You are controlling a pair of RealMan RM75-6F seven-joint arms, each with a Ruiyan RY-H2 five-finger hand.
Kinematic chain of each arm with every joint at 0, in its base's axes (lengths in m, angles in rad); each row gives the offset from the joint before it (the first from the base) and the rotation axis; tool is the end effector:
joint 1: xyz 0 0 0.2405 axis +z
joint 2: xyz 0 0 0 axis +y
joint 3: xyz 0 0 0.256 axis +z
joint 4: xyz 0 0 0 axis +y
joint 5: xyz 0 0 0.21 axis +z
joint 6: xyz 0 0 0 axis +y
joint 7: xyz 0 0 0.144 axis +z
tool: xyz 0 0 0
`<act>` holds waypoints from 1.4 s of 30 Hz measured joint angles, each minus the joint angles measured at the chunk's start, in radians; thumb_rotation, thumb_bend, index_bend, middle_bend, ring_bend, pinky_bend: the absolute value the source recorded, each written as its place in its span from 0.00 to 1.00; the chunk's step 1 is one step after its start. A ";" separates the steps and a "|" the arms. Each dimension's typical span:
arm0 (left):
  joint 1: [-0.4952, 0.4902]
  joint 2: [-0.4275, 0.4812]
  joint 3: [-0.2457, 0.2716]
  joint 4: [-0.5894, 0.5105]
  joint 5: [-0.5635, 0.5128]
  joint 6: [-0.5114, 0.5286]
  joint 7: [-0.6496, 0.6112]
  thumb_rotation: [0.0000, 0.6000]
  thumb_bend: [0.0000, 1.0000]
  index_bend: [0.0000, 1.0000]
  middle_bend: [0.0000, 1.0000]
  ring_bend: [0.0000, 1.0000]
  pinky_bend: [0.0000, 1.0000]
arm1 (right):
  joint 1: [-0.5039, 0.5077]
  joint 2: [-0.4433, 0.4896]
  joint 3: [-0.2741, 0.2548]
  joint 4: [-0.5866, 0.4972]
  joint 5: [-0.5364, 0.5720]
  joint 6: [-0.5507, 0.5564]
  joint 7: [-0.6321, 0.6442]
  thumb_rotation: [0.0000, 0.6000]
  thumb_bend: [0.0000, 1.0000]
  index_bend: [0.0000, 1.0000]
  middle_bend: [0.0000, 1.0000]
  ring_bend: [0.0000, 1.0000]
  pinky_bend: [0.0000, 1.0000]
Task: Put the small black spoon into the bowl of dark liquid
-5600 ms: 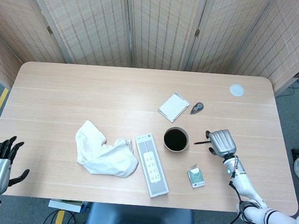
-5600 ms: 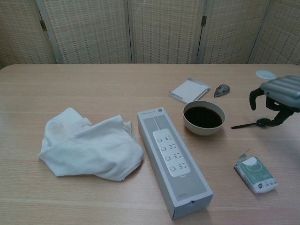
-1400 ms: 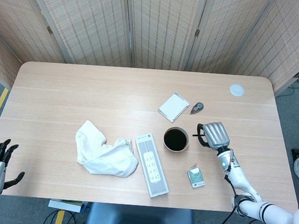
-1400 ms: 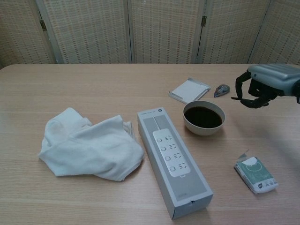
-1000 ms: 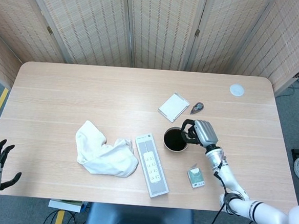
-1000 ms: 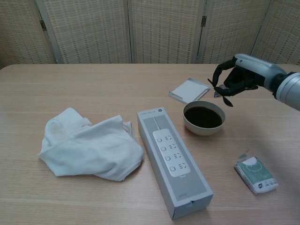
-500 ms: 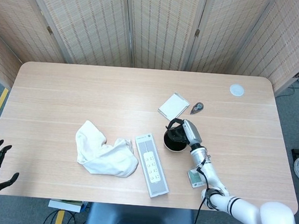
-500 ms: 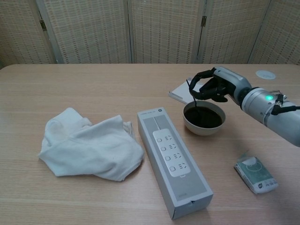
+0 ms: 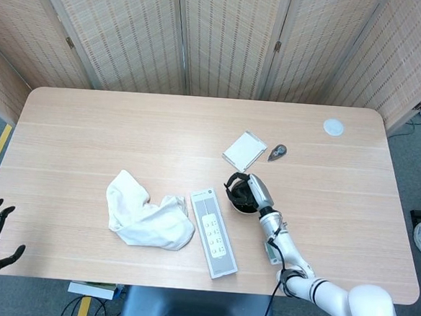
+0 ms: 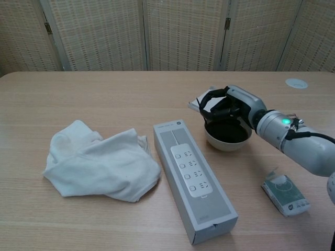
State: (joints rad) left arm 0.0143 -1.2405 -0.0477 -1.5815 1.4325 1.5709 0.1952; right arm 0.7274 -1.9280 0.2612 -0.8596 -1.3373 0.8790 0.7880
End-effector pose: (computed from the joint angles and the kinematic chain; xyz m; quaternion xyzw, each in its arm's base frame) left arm -0.3268 0.1478 0.1371 -0.5583 -0.3799 -0.3320 0.6586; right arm -0.1787 -0.3719 -0.0904 0.4894 -0.6575 0.5220 0.2360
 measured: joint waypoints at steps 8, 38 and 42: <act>0.002 -0.006 0.003 0.007 0.003 -0.002 -0.003 1.00 0.25 0.19 0.08 0.11 0.14 | -0.038 0.057 -0.037 -0.021 -0.025 0.025 -0.008 1.00 0.49 0.74 0.98 1.00 1.00; 0.009 -0.021 0.005 0.038 0.004 -0.003 -0.030 1.00 0.25 0.19 0.08 0.11 0.14 | -0.016 0.021 -0.051 0.017 -0.043 0.032 -0.012 1.00 0.52 0.74 0.98 1.00 1.00; 0.009 -0.023 0.005 0.040 0.004 -0.005 -0.031 1.00 0.25 0.19 0.08 0.11 0.14 | -0.036 0.052 -0.070 -0.005 -0.052 0.044 -0.022 1.00 0.52 0.74 0.98 1.00 1.00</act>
State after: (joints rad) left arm 0.0237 -1.2631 -0.0424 -1.5414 1.4365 1.5661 0.1640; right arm 0.6917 -1.8765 0.1914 -0.8646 -1.3897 0.9225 0.7656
